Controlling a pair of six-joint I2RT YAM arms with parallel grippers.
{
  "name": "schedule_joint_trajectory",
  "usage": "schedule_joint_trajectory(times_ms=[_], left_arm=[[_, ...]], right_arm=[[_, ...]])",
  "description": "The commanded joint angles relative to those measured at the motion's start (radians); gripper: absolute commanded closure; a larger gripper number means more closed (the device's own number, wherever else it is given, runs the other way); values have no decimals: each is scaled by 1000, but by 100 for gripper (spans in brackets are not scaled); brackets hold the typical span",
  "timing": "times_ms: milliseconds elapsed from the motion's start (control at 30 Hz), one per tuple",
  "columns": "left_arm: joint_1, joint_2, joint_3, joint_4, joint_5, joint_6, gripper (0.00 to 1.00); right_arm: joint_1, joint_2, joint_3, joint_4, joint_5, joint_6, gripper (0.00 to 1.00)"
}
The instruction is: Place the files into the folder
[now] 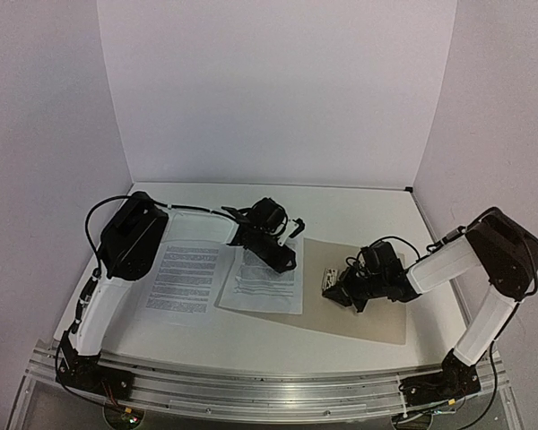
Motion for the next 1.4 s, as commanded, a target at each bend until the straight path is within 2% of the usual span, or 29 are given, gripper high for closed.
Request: schedule_joint_trajectory(times_ms=[0,200,700,933,1100,1233,1367], left_arm=[[33,85,16,-226,-63,12,46],[15,62,102,-228,-3,52,45],[-73,28,-74,-201,206,118,41],[-72,19,-88,-226,162,98,40],[-68,11,13,-228,127,95,40],[-67,4,137,-231,123,111,36],[-70,-2,194,-148,166,41,33]], right_arm=[[9,153,-165,-467,67,129,100],[9,165,-153,-456,67,103,100],[-8,157,-130,-448,81,43,100],[-14,156,-125,-448,82,33,100],[-14,150,-121,-450,79,27,100],[-14,145,-118,-447,75,17,100],[-14,159,-108,-433,60,-1,100]])
